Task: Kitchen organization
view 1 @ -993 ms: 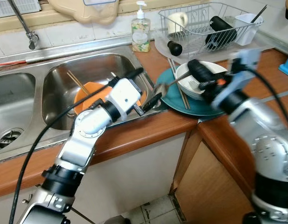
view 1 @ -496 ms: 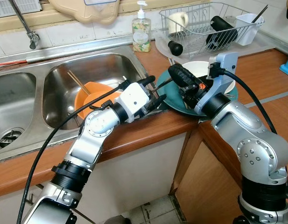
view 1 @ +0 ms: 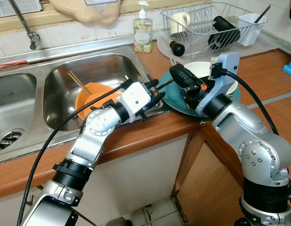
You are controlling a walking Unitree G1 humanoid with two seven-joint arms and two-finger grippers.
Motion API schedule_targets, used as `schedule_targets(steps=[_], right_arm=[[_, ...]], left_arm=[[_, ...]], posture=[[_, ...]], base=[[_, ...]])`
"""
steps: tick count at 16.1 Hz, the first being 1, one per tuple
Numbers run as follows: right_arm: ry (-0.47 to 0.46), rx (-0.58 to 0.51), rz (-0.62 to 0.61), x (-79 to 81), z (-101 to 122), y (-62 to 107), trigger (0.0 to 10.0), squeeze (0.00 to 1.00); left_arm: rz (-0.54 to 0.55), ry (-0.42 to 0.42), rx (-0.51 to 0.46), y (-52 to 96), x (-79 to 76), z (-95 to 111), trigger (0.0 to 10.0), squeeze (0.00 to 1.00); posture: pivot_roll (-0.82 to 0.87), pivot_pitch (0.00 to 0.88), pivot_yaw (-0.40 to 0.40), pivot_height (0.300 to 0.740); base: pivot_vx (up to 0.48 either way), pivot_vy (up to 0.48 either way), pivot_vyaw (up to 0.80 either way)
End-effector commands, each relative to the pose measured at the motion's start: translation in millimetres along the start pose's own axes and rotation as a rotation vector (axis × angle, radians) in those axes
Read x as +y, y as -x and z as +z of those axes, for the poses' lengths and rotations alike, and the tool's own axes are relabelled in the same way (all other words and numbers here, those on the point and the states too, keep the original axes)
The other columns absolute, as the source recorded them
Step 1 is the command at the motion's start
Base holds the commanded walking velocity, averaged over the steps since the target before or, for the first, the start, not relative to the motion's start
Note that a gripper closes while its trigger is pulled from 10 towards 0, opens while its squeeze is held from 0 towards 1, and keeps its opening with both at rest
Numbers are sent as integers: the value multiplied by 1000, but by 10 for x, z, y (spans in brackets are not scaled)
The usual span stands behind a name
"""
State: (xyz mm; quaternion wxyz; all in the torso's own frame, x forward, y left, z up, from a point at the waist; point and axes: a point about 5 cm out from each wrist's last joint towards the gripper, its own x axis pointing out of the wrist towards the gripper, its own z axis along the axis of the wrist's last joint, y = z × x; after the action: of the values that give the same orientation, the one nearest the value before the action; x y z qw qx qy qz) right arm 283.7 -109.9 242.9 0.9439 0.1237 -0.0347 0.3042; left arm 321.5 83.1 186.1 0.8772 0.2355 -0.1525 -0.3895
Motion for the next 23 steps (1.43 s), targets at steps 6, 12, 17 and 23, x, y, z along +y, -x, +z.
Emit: schedule_targets(steps=[6, 12, 17, 23], right_arm=[[1, -7, 5, 36, 9, -14, 0, 0], [30, -3, -14, 42, -9, -29, 10000, 635], [80, 18, -15, 22, -11, -17, 10000, 0], [227, 199, 152, 162, -185, 104, 10000, 0]], left_arm=[[1, -10, 38, 45, 46, -55, 0, 0], [8, -22, 53, 77, 110, -68, 0, 0], [45, -85, 129, 211, 320, -155, 0, 0], [59, -207, 409, 436, 685, -486, 0, 0]], posture=[[-139, 0, 74, 740], [-138, 0, 80, 740], [-133, 0, 81, 740], [-138, 0, 79, 740]], base=[[0, 0, 0], [0, 0, 0], [0, 0, 0], [0, 0, 0]])
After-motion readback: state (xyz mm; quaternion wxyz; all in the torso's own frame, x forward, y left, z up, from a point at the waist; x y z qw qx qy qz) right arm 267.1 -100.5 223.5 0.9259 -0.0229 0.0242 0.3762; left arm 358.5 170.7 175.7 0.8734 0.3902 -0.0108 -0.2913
